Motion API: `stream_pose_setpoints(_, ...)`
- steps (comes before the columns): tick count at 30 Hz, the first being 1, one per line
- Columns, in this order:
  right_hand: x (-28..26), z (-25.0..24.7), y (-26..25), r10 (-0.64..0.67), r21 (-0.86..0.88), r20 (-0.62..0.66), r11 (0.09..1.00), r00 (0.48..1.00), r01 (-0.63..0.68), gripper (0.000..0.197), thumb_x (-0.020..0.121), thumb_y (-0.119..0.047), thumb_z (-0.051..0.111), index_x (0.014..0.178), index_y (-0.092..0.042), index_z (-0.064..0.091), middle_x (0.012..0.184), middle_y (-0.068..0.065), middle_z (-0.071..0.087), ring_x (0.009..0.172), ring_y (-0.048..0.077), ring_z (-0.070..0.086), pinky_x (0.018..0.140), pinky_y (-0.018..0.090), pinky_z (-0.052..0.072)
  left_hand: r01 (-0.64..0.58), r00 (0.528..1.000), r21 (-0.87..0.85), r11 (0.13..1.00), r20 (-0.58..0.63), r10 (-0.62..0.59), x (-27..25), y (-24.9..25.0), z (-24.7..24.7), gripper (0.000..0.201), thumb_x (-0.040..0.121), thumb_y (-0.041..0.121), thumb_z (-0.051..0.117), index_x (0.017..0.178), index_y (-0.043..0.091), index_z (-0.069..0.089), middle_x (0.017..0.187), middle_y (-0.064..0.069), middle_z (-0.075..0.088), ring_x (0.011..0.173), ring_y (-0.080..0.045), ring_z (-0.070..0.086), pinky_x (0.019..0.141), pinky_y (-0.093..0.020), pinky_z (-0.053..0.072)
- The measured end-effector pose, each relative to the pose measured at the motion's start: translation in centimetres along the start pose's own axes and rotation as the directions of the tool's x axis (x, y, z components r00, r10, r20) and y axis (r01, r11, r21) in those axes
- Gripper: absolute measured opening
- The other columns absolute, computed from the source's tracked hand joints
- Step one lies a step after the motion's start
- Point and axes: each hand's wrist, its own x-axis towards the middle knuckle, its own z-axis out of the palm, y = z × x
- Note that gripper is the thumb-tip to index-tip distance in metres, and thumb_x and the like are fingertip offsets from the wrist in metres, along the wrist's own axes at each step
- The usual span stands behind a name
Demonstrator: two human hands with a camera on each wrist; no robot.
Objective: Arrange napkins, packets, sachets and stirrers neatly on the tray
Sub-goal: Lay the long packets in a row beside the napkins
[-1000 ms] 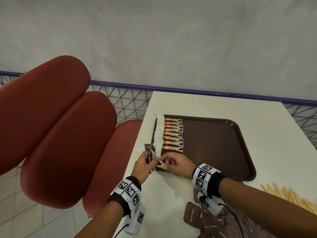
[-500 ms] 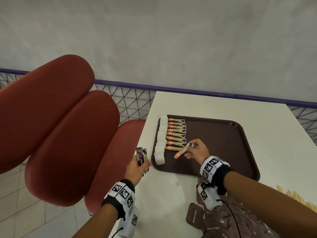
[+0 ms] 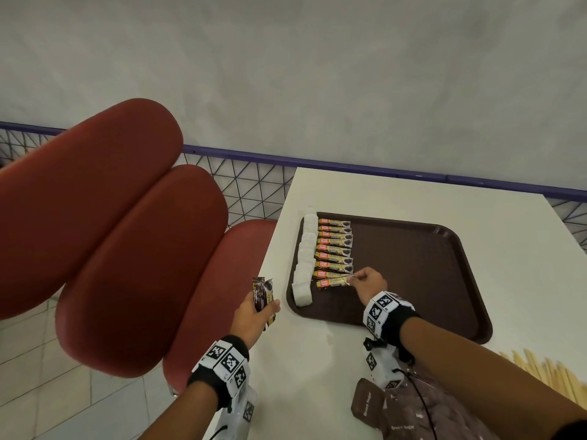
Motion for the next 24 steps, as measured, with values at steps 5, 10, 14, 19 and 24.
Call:
stream_pose_setpoints(5, -0.1, -0.1, 0.0, 0.077, -0.071, 0.025, 0.995, 0.997, -0.075, 0.021, 0.085, -0.023, 0.065, 0.095, -0.005, 0.063, 0.098, 0.012, 0.064, 0.081, 0.020, 0.051, 0.072, 0.025, 0.039, 0.014, 1.000, -0.012, 1.000, 0.003, -0.014, 0.1, -0.6, -0.2, 0.012, 0.085, 0.021, 0.067, 0.087, 0.019, 0.056, 0.091, -0.016, 0.071, 0.073, -0.017, 0.060, 0.066, -0.027, 0.048)
stream_pose_setpoints(10, 0.0, 0.2, -0.1, 0.107, -0.082, 0.005, 0.991, 0.994, -0.106, 0.015, 0.083, -0.022, 0.067, 0.083, -0.012, 0.056, 0.105, 0.014, 0.065, 0.080, 0.020, 0.052, 0.072, 0.026, 0.041, 0.024, 1.000, -0.006, 1.000, 0.013, -0.024, 0.3, -1.2, -0.4, 0.014, 0.083, 0.024, 0.069, 0.086, 0.020, 0.056, 0.089, -0.011, 0.070, 0.078, -0.019, 0.061, 0.069, -0.028, 0.048)
stream_pose_setpoints(14, -0.2, 0.5, -0.3, 0.111, -0.075, -0.005, 0.991, 0.994, -0.111, 0.022, 0.084, -0.020, 0.067, 0.073, -0.015, 0.048, 0.105, 0.015, 0.064, 0.080, 0.022, 0.052, 0.073, 0.029, 0.042, 0.025, 1.000, 0.018, 1.000, 0.011, -0.026, 0.5, -1.3, -0.4, 0.015, 0.082, 0.026, 0.070, 0.085, 0.021, 0.057, 0.084, -0.001, 0.065, 0.080, -0.018, 0.060, 0.071, -0.026, 0.047)
stream_pose_setpoints(19, -0.4, 0.8, -0.4, 0.103, -0.095, -0.005, 0.990, 0.995, -0.103, 0.025, 0.084, -0.019, 0.065, 0.072, -0.015, 0.045, 0.106, 0.015, 0.063, 0.082, 0.024, 0.053, 0.079, 0.033, 0.047, 0.027, 0.999, 0.005, 1.000, 0.028, -0.027, 0.1, -1.0, -0.3, 0.015, 0.085, 0.029, 0.068, 0.092, 0.019, 0.060, 0.093, -0.008, 0.068, 0.083, -0.020, 0.063, 0.061, -0.022, 0.050)
stream_pose_setpoints(24, -0.6, 0.7, -0.4, 0.089, -0.101, 0.007, 0.991, 0.996, -0.088, 0.025, 0.086, -0.021, 0.064, 0.075, -0.014, 0.042, 0.095, 0.011, 0.056, 0.082, 0.024, 0.051, 0.079, 0.033, 0.045, 0.017, 0.999, 0.051, 0.999, 0.033, -0.018, 0.1, -0.5, 0.0, 0.022, 0.085, 0.032, 0.066, 0.098, 0.014, 0.062, 0.081, 0.002, 0.061, 0.073, -0.010, 0.058, 0.053, -0.017, 0.045)
